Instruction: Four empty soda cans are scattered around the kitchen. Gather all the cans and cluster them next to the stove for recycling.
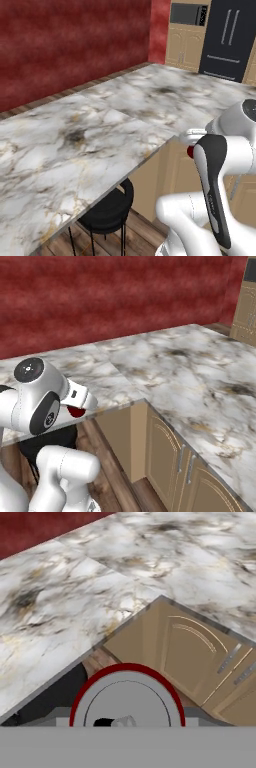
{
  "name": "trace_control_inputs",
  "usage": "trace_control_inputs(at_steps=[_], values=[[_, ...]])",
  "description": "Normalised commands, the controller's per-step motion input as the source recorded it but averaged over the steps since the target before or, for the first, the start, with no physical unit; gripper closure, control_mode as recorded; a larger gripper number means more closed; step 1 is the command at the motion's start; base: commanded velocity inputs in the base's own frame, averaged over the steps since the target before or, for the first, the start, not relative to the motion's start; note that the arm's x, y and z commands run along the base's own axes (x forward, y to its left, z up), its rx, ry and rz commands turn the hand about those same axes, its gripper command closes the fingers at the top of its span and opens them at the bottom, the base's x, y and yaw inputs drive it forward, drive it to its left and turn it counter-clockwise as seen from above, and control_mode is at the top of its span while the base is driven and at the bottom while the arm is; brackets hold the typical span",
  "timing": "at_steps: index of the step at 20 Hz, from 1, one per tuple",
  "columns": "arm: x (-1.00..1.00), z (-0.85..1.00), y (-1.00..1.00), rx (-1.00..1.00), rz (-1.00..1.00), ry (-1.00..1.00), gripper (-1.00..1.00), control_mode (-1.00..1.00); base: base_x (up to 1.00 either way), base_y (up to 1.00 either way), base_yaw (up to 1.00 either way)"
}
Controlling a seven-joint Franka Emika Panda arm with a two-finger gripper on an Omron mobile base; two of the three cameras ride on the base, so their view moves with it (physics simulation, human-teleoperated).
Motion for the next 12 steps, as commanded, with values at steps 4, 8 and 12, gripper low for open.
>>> trace_control_inputs(at_steps=[4,8,12], values=[[0.0,0.0,0.0,0.0,0.0,0.0,1.0,1.0,-0.44,0.0,0.07],[0.0,0.0,0.0,0.0,0.0,0.0,1.0,1.0,-0.44,0.0,0.04],[0.0,0.0,0.0,0.0,0.0,0.0,1.0,1.0,-0.44,0.0,0.09]])
